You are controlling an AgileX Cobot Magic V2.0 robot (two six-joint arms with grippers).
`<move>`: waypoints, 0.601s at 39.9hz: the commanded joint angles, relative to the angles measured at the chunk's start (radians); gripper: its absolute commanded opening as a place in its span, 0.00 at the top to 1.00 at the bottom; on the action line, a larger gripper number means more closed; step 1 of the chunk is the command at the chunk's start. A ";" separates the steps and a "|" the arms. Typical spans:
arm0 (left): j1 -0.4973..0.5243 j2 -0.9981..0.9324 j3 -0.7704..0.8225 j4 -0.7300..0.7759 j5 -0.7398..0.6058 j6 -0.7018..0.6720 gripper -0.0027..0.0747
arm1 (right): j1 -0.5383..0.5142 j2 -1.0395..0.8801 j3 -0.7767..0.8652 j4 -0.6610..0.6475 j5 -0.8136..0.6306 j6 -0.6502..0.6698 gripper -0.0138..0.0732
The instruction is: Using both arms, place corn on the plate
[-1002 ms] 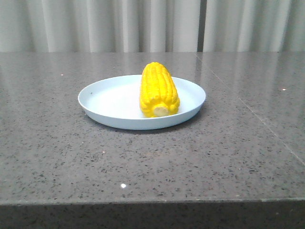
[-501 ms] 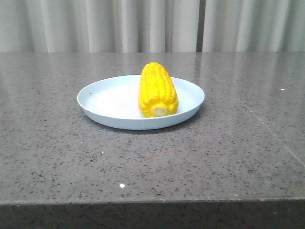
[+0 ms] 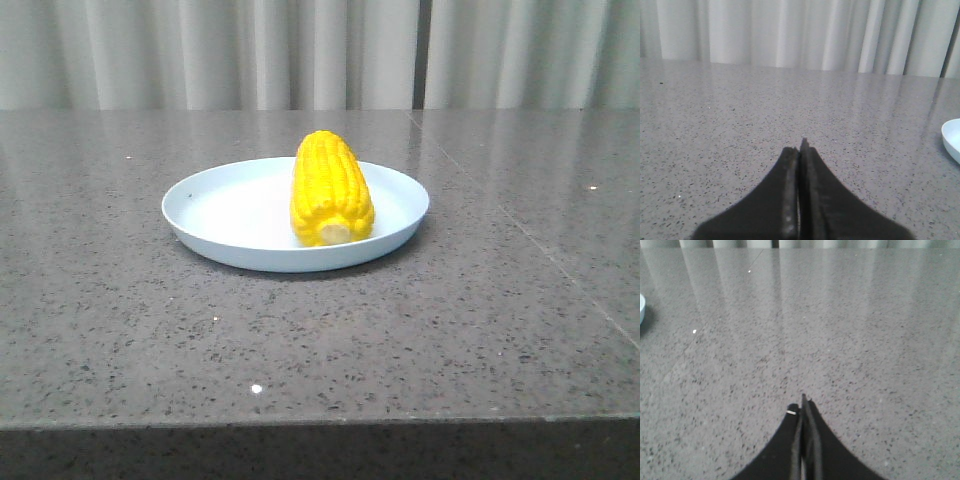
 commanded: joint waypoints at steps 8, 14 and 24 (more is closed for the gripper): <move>0.001 -0.022 0.004 -0.007 -0.083 0.000 0.99 | -0.042 -0.052 -0.004 0.015 -0.075 -0.016 0.97; 0.001 -0.022 0.004 -0.007 -0.083 0.000 0.99 | -0.042 -0.052 -0.004 0.015 -0.064 -0.016 0.97; 0.001 -0.022 0.004 -0.007 -0.083 0.000 0.99 | -0.042 -0.052 -0.005 0.015 -0.064 -0.016 0.97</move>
